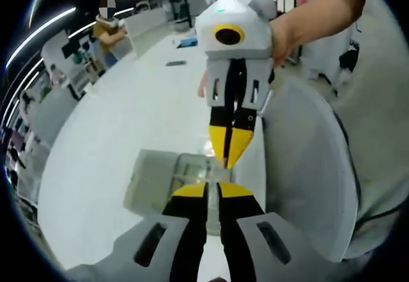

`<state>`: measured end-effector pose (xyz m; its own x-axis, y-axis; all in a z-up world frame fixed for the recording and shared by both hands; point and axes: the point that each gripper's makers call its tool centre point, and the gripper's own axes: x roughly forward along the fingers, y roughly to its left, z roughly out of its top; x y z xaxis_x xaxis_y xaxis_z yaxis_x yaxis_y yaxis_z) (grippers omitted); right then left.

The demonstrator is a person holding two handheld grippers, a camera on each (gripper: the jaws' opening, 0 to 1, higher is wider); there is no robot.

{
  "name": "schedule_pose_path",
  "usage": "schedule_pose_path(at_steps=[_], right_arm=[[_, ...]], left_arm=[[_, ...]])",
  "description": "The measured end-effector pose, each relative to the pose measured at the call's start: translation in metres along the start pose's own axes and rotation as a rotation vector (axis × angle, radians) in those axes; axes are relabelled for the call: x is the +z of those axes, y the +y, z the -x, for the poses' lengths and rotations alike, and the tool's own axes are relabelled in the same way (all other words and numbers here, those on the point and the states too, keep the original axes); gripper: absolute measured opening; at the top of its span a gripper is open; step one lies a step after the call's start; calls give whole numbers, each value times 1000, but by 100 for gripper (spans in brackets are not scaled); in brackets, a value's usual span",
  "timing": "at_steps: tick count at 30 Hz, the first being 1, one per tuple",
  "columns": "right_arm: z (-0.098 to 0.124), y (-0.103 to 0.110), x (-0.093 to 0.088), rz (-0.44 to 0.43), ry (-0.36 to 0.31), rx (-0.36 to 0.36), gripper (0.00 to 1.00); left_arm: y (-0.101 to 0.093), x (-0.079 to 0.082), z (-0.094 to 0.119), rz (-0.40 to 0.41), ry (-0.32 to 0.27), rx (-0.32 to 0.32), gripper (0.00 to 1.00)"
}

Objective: Insert the divider into the dual guide fixture by aligning both edges with the guide slots and pushing it downward to the bottom, including one-sided entry, uneven engagement, binding, and posture correction.

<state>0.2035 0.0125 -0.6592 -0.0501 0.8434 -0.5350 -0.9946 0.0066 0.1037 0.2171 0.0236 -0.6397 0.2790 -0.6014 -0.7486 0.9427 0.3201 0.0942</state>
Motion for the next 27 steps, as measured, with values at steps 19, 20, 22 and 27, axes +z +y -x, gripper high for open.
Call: schedule_pose_path(at_steps=[19, 20, 22, 27], right_arm=[[-3, 3, -3, 60, 14, 11, 0], [-3, 3, -3, 60, 15, 11, 0], [-3, 3, -3, 64, 18, 11, 0], [-3, 4, -5, 65, 23, 11, 0]], left_arm=[[-8, -6, 0, 66, 25, -76, 0], [-9, -6, 0, 65, 26, -78, 0], [-10, -7, -1, 65, 29, -83, 0], [-12, -7, -1, 68, 32, -92, 0]])
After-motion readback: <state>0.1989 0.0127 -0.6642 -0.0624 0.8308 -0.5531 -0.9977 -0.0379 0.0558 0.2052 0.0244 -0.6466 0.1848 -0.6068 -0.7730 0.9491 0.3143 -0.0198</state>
